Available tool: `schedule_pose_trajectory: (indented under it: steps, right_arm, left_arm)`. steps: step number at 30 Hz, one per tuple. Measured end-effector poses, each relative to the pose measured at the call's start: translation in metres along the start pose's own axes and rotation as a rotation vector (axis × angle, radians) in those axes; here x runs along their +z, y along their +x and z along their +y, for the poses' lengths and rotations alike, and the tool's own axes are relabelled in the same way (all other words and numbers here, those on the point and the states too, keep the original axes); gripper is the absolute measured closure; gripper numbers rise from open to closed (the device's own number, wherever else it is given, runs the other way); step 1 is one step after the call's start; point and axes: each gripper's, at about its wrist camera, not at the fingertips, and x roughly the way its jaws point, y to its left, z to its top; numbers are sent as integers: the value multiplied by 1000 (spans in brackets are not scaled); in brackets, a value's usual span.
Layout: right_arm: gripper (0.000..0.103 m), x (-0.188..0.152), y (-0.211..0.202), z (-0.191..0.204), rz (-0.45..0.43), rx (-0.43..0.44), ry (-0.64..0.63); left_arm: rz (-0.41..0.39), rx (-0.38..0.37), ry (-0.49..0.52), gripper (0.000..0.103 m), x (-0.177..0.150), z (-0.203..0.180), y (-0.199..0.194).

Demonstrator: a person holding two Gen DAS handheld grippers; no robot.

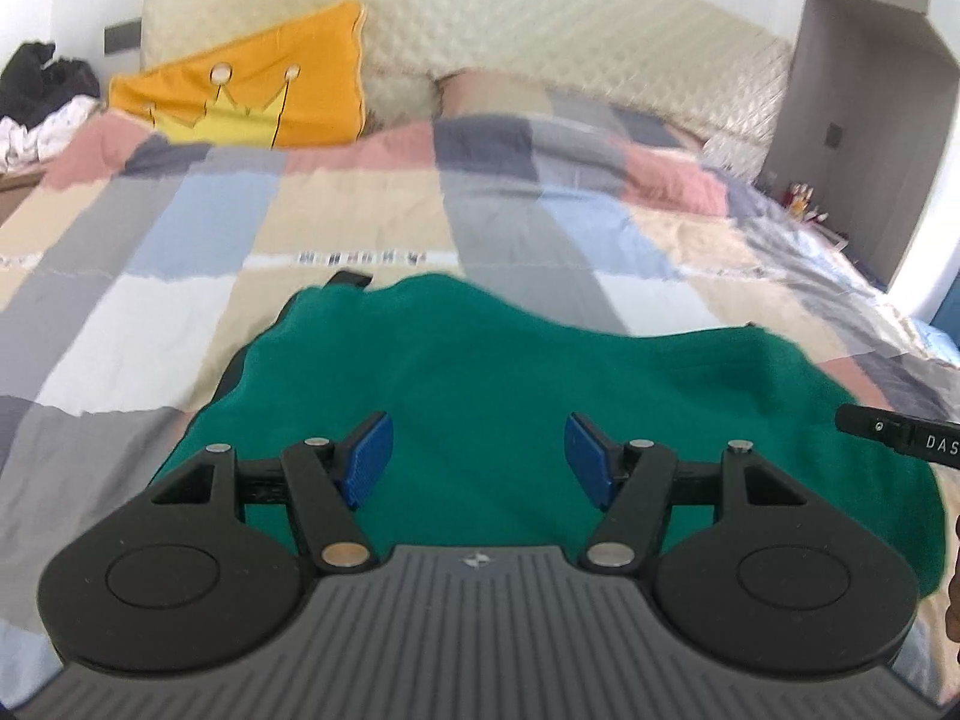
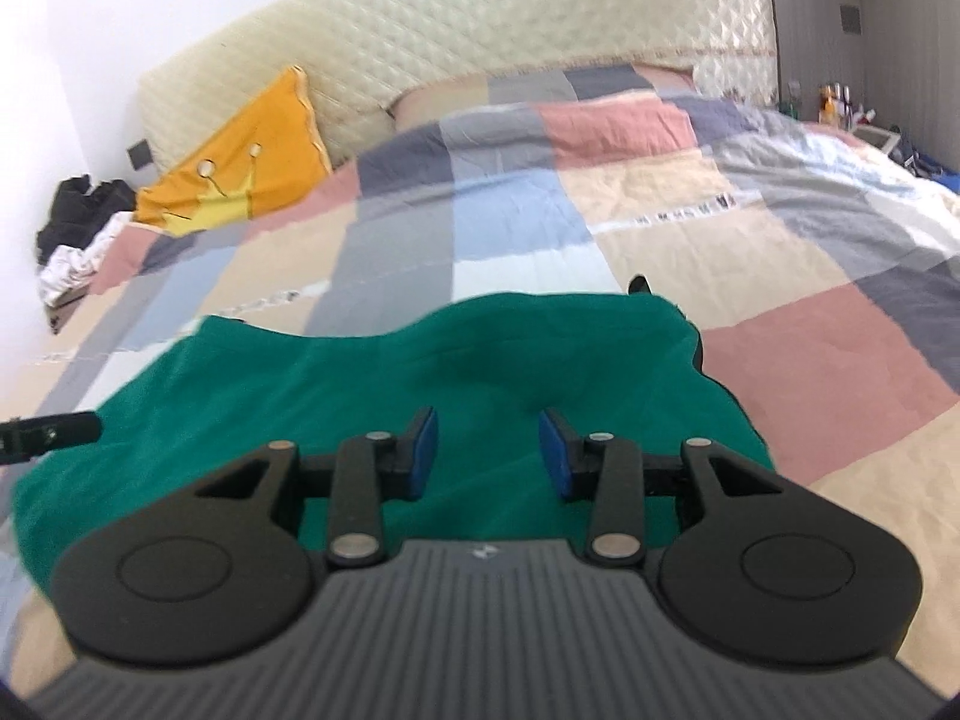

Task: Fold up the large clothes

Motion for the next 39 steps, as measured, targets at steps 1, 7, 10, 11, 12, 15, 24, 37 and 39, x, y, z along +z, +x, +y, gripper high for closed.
schedule_pose_trajectory:
  steps: [1, 7, 10, 11, 12, 15, 24, 37, 39]
  right_arm:
    - [63, 0, -8, 3, -12, 5, -10]
    - [63, -9, -57, 15, -73, 50, 1]
    - [62, -16, -75, 23, -92, 58, -15]
    - [62, -18, -81, 26, -97, 67, -20]
    - [62, -20, -86, 28, -101, 75, -22]
    - [62, -29, -103, 33, -118, 84, -17]
    - [59, -63, -119, 28, -44, 111, 122]
    - [16, -97, -64, 16, 189, 330, 509]
    - [13, -101, -56, 13, 206, 363, 569]
  left_arm:
    - [-9, -7, 0, 34, -2, -3, -8]
    - [-67, -34, 17, 34, -21, -26, -65]
    - [-85, -43, 10, 34, -34, -32, -90]
    - [-87, -48, -5, 34, -39, -33, -98]
    - [-84, -58, -28, 34, -45, -32, -106]
    - [-72, -79, -73, 34, -62, -35, -124]
    - [-94, -87, -24, 32, -91, -61, -152]
    - [74, -118, -216, 23, -99, -27, -92]
    - [105, -117, -252, 22, -101, -21, -81]
